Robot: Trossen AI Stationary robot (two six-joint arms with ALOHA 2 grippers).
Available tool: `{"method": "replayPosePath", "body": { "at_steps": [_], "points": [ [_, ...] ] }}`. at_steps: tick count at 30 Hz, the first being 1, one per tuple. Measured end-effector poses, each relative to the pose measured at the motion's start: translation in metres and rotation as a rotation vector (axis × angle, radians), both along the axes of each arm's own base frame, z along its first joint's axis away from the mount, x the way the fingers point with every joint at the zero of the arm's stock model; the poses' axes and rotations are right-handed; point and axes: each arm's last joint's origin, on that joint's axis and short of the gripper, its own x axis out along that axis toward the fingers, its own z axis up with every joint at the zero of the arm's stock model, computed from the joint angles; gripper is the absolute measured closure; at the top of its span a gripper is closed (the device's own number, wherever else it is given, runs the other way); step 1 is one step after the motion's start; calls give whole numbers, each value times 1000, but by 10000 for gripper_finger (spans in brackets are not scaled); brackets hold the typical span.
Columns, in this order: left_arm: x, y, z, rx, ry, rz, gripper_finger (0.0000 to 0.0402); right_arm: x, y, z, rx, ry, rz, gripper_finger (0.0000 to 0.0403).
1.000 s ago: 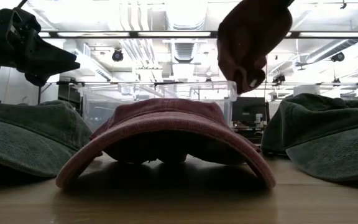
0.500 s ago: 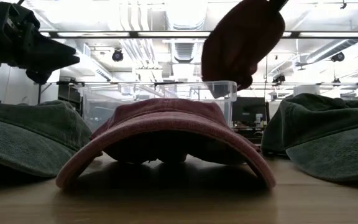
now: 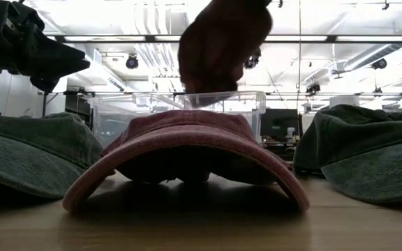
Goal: Pick & Place hat
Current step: Put the top right red cap into the right transparent bin
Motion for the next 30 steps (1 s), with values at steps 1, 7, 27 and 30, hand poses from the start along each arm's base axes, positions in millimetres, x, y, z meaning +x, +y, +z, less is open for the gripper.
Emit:
{"method": "replayPosePath", "body": {
  "at_steps": [1,7,27,30],
  "points": [
    [0,0,0,0,0,-2,262,5,0,-1,-5,6,8,392],
    [0,-1,0,-1,0,-35,262,10,-2,5,-71,-7,-1,392],
    [1,-2,0,50,18,-51,262,-5,-30,-42,-6,154,-157,392],
    [1,-2,0,66,21,-52,262,-5,-33,-47,-1,170,-174,392]
  ]
}}
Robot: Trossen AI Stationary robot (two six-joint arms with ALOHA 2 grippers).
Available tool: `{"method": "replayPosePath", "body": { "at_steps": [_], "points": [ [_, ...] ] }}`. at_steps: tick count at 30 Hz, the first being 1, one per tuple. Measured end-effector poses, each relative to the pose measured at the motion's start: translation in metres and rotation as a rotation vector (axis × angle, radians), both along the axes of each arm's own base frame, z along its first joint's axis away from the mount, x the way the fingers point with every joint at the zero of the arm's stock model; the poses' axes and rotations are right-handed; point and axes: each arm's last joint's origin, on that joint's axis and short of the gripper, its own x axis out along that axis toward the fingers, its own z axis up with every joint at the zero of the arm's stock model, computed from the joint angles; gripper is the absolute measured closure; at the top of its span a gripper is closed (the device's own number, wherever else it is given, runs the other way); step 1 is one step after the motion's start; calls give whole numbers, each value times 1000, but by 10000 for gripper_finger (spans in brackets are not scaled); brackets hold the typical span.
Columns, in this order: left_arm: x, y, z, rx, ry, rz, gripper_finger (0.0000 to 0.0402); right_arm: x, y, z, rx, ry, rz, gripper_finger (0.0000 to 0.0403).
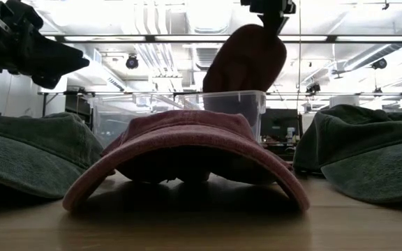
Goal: Pick & Place hat
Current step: Put the top right red cap into the right transparent bin
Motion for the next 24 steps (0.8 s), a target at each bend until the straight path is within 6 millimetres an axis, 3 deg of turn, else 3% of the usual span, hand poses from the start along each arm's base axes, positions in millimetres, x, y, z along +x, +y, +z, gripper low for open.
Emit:
{"method": "replayPosePath", "body": {
  "at_steps": [15,24],
  "points": [
    [0,0,0,1,-1,2,262,28,0,-17,35,32,7,392],
    [0,0,0,-1,-1,1,262,58,-18,-34,67,87,44,392]
  ]
}}
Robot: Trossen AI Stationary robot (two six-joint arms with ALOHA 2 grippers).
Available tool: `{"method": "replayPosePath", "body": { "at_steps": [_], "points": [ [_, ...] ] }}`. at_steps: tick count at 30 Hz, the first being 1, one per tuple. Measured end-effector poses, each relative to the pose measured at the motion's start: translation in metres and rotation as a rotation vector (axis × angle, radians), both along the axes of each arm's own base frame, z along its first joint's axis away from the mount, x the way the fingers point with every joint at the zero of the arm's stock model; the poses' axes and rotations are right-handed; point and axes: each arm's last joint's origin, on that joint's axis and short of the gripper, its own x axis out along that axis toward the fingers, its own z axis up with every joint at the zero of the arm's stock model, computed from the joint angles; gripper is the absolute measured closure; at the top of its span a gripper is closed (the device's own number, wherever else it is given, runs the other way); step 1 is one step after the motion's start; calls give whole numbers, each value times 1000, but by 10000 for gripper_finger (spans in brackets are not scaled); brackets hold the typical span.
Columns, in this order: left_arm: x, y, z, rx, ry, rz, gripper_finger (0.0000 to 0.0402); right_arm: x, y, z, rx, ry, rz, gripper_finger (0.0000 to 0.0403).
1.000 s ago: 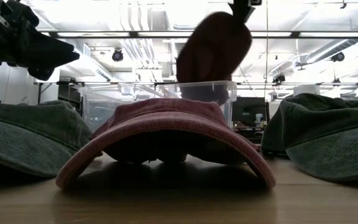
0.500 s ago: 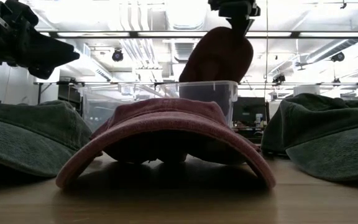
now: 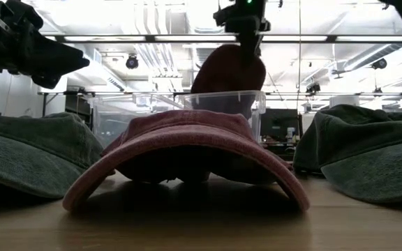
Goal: Pick & Place hat
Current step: Put the top right red cap into the right transparent bin
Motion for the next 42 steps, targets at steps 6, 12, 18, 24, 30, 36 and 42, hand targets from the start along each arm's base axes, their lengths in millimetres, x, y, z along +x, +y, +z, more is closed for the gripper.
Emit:
{"method": "replayPosePath", "body": {
  "at_steps": [6,12,18,24,30,36,42],
  "points": [
    [0,0,0,-8,-2,0,262,11,-16,-12,3,46,10,391],
    [0,0,0,-9,-2,0,262,10,-29,-21,58,63,-18,391],
    [0,0,0,-8,-1,0,262,9,-34,-29,74,87,-31,391],
    [0,0,0,-8,-1,0,262,8,-39,-33,37,141,-4,391],
    [0,0,0,-9,-2,0,262,6,-44,-35,-3,186,12,390],
    [0,0,0,-10,-2,0,262,6,-44,-35,-9,214,51,390],
    [0,0,0,-10,-2,1,262,6,-44,-35,-11,214,50,389]
  ]
}}
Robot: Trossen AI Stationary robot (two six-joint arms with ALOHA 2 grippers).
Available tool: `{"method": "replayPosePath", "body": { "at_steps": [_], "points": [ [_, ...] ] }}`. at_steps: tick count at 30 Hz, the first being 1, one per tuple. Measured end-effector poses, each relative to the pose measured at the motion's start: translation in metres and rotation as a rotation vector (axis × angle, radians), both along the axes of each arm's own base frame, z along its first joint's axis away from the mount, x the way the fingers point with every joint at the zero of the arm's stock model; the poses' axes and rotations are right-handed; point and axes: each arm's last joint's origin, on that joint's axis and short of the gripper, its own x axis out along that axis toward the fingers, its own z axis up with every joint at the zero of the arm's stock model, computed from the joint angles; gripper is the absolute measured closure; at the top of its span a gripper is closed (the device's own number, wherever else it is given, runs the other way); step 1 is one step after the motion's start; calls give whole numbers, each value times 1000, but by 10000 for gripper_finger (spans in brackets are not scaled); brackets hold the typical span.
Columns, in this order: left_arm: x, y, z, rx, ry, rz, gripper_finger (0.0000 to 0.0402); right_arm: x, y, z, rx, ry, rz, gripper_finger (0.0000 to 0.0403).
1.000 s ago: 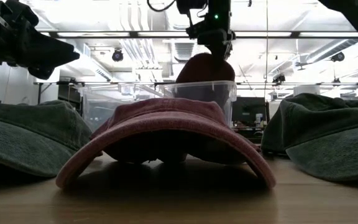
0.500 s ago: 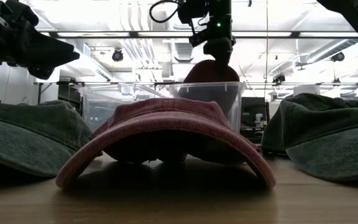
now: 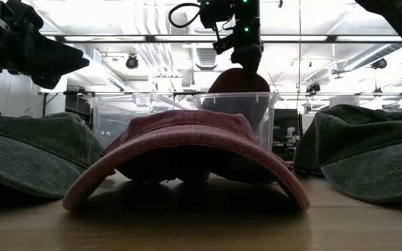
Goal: Pick & Place hat
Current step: Put the top right red cap into the right transparent bin, then put the bottom red cap into the right transparent bin
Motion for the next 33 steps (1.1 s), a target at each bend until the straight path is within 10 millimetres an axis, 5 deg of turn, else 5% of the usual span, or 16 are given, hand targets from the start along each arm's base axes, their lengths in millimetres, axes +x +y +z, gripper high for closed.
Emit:
{"method": "replayPosePath", "body": {
  "at_steps": [18,33],
  "points": [
    [0,0,0,21,4,-1,262,0,3,3,-20,-2,4,276],
    [0,0,0,39,7,-2,262,-24,46,58,-29,-221,29,274]
  ]
}}
